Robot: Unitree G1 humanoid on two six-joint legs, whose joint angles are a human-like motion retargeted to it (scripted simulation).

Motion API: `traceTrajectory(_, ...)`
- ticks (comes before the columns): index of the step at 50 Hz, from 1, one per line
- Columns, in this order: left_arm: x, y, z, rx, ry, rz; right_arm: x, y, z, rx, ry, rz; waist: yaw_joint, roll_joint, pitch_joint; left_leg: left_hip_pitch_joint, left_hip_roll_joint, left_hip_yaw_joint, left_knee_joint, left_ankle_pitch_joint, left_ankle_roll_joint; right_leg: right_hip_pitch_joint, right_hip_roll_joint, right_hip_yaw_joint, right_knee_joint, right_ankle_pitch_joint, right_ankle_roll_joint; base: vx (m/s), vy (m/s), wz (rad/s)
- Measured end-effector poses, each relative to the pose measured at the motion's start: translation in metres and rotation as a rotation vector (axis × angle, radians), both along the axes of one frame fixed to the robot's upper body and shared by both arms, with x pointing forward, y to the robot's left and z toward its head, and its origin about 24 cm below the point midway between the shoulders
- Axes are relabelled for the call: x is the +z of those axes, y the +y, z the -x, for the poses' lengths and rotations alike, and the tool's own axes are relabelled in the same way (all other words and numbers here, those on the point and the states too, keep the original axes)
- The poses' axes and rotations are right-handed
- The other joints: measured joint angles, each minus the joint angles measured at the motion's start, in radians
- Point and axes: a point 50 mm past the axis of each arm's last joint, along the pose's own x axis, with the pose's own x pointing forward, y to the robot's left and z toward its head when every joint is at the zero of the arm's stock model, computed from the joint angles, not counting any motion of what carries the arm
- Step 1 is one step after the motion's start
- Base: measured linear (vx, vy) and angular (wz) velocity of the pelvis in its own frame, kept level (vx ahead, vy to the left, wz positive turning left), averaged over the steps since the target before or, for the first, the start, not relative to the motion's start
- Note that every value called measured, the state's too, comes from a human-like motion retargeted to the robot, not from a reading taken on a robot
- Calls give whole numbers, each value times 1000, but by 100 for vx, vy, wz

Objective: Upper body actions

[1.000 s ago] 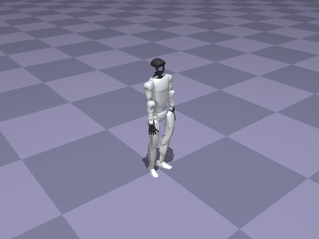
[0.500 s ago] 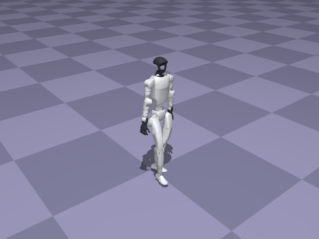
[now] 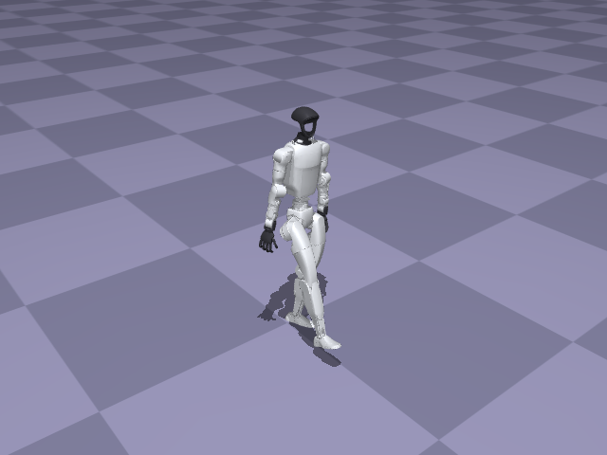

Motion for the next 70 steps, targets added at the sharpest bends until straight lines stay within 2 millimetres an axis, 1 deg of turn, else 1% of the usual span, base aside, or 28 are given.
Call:
traceTrajectory(2, 1, -1, 14, 16, 50, 1, -1, 0, -9, 28, -34, 0, 18, -13, -19, 0, -17, 7, -3, -7, 0, 82, -2, -19, 8, 18, 38, 6, -5, -43)
traceTrajectory(3, 2, 1, 17, 28, 74, 2, -1, 0, -18, 44, -55, -6, 42, -24, -26, -6, -25, 31, 4, -17, -1, 108, -1, -17, 31, 24, 55, 4, -7, -79)
traceTrajectory(5, 3, -2, 33, 54, 123, 6, -1, 3, -25, 70, -81, -6, 57, -31, -56, -10, -35, 46, -8, -19, -3, 192, 3, -45, 33, 57, 90, 5, -7, -76)
traceTrajectory(6, 4, 0, 37, 75, 139, 9, -1, 3, -34, 90, -99, -15, 84, -41, -68, -20, -42, 77, -4, -28, -5, 213, 4, -33, 57, 76, 108, 4, -6, -104)
traceTrajectory(8, 5, -1, 47, 111, 171, 15, -1, 6, -47, 122, -127, -32, 114, -54, -95, -37, -56, 113, -4, -38, -8, 276, 4, -29, 72, 138, 152, 2, -8, -100)
traceTrajectory(10, 7, -2, 57, 143, 200, 19, -1, 10, -57, 149, -152, -53, 133, -73, -123, -54, -77, 140, -8, -42, -11, 348, 1, -18, 59, 215, 225, 1, -9, -63)
traceTrajectory(12, 8, -2, 66, 160, 225, 17, -1, 13, -62, 168, -171, -66, 151, -66, -149, -68, -73, 158, -14, -42, -18, 414, 21, -40, 12, 50, 215, 3, -15, -51)
traceTrajectory(13, 9, -3, 69, 165, 235, 15, -1, 15, -64, 178, -178, -72, 162, -73, -156, -72, -81, 168, -13, -45, -20, 441, 16, -69, -13, 1, 221, 5, -15, -40)
traceTrajectory(15, 10, -1, 72, 174, 254, 4, -1, 17, -67, 193, -182, -95, 182, -86, -157, -61, -94, 179, -10, -51, -27, 478, 20, -188, -98, -5, 161, 6, -7, -35)
traceTrajectory(18, 9, -1, 66, 184, 243, 2, -1, 20, -70, 211, -175, -117, 239, -94, -163, -61, -94, 222, -15, -55, -39, 470, 32, -67, -135, 29, 171, -2, -10, -59)
traceTrajectory(20, 6, -6, 58, 198, 206, 3, -1, 21, -70, 226, -170, -124, 247, -83, -184, -84, -80, 224, -18, -51, -48, 435, 27, -91, -132, 34, 169, -8, -10, -17)
traceTrajectory(21, 5, -8, 53, 208, 179, 6, -1, 21, -72, 239, -169, -126, 242, -81, -185, -88, -78, 226, -21, -48, -50, 423, 34, -67, -124, 28, 160, -8, -11, -3)
traceTrajectory(23, 2, -12, 43, 219, 127, 18, -1, 21, -75, 265, -169, -130, 224, -71, -176, -92, -72, 224, -25, -40, -53, 413, 46, -44, -112, 16, 151, -7, -16, 8)
traceTrajectory(26, 0, -14, 27, 195, 76, 29, 0, 22, -77, 282, -170, -132, 186, -55, -160, -96, -61, 203, -25, -30, -57, 419, 54, -74, -111, 6, 145, -11, -12, 35)
traceTrajectory(29, 0, -10, 11, 117, 41, 17, -1, 19, -66, 265, -140, -129, 163, -48, -163, -102, -54, 182, -25, -23, -64, 423, 61, -85, -119, 1, 142, -5, -12, 36)
traceTrajectory(35, -1, -6, -8, 15, -37, -3, -2, 8, -26, 208, 5, -85, 183, -52, -186, -102, -44, 189, -34, -16, -82, 415, 71, -81, -129, 0, 126, 2, -11, -4)
traceTrajectory(40, -2, -10, -14, 29, -59, 9, 0, 1, -15, 187, 41, -45, 162, -30, -185, -107, -23, 190, -43, -4, -102, 396, 86, -75, -113, -7, 119, -7, -10, -4)
traceTrajectory(44, -1, -8, -7, 28, -30, 11, -1, 1, -14, 171, 31, -46, 126, -14, -192, -114, -5, 180, -47, 5, -117, 389, 102, -75, -111, -18, 109, -8, -21, 10)
traceTrajectory(47, -1, -5, 5, 30, 10, 6, -1, 2, -15, 157, 23, -48, 103, -7, -203, -112, 6, 184, -50, 10, -132, 388, 116, -71, -116, -26, 97, -7, -20, -6)
traceTrajectory(52, 3, -9, 45, 86, 127, 18, -1, 3, -21, 134, 38, -52, 49, 37, -256, -116, 25, 218, -47, 7, -153, 368, 156, -18, -118, -42, 86, -3, -18, -29)
traceTrajectory(55, 6, -11, 67, 105, 192, 25, -1, 3, -29, 114, 23, -73, 27, 61, -288, -151, 53, 257, 41, -33, -167, 345, 159, 26, -110, -45, 84, -6, -14, -52)
traceTrajectory(57, 7, -9, 72, 83, 209, 21, -1, 2, -33, 83, 2, -75, 20, 41, -294, -218, 70, 259, 200, -63, -127, 339, 116, 47, -106, -43, 88, -6, -6, -27)
traceTrajectory(58, 7, -8, 72, 67, 209, 16, -1, 1, -35, 68, -9, -75, 25, 26, -287, -249, 67, 261, 272, -80, -102, 343, 97, 57, -104, -40, 89, -9, -4, -42)
traceTrajectory(60, 7, -2, 67, 8, 193, 1, 0, -5, -38, 37, -24, -67, 56, 1, -240, -328, 57, 242, 384, -91, -120, 372, 69, 71, -100, -29, 87, -12, 3, -67)
traceTrajectory(62, 6, 1, 62, -44, 171, -5, 2, -12, -39, 34, -4, -45, 89, 2, -201, -415, 52, 196, 361, -88, -144, 394, 68, 63, -97, -25, 81, -12, 1, -52)
traceTrajectory(64, 5, 4, 59, -85, 161, -17, 3, -16, -36, 48, 21, -24, 141, -7, -154, -505, 51, 170, 285, -101, -138, 423, 63, 63, -89, -25, 74, -5, -3, -60)
traceTrajectory(67, 4, 5, 51, -109, 139, -25, 3, -18, -34, 92, 38, -28, 265, -47, -36, -646, 73, 142, 189, -107, -151, 497, 39, 86, -81, -26, 58, -9, -11, -84)
traceTrajectory(70, 2, 1, 38, -81, 98, -2, 2, -11, -43, 171, 31, -56, 380, -106, 88, -817, 107, 124, 165, -106, -124, 537, -6, 100, -44, -44, 34, -19, -22, -55)
